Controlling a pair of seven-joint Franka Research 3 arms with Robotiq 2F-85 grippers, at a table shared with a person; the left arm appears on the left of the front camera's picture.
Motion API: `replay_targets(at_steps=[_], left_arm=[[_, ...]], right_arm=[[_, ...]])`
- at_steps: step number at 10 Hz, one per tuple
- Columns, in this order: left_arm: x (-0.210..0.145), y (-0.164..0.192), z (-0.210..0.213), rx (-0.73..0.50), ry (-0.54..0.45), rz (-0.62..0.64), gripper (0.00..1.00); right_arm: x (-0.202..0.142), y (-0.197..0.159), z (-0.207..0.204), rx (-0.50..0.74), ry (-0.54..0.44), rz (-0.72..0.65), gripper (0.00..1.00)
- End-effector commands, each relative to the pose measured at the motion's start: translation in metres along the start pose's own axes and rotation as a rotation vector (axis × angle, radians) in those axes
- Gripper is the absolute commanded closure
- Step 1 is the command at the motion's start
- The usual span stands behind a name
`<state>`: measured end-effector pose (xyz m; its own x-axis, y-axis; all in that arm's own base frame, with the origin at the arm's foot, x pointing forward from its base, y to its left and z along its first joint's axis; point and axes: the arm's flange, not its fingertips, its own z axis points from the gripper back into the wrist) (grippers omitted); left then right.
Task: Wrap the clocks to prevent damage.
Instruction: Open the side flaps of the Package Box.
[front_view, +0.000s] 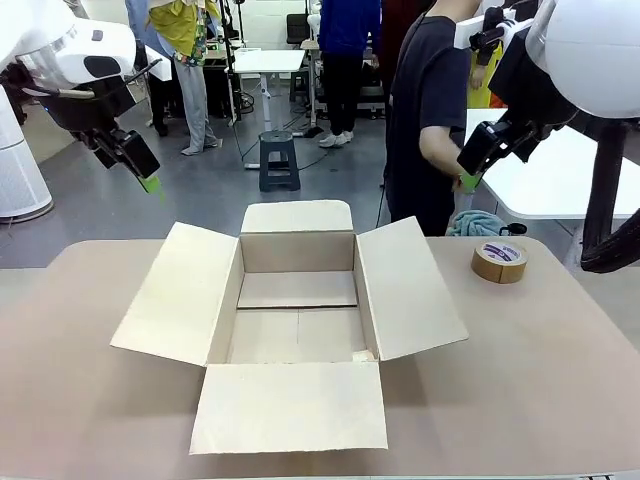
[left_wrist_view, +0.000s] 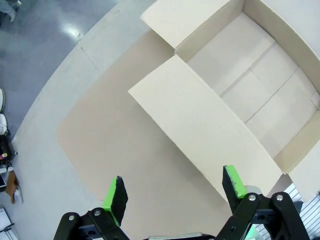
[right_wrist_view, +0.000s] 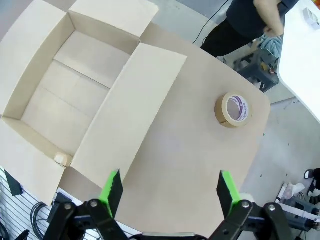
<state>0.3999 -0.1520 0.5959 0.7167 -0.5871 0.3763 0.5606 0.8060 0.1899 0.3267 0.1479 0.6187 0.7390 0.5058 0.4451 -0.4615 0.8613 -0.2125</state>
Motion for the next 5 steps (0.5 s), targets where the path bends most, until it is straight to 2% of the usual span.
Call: replay_targets(at_steps=[1,4,5], left_arm=[[-0.002,0.001,-0.015,-0.01,0.0,-0.009,0.0],[-0.001,0.0,-0.01,-0.006,0.013,-0.001,0.0],[0.003,0.015,-0.001,-0.171,0.0,-0.143,0.0]], right_arm=[[0.002,-0.008,-0.017,0.017,-0.018,-0.013,0.0],[0.001,-0.005,-0.008,0.006,-0.002,-0.01,0.0],[0.007,-0.022,0.004,0.231,-0.05,0.12,0.0]])
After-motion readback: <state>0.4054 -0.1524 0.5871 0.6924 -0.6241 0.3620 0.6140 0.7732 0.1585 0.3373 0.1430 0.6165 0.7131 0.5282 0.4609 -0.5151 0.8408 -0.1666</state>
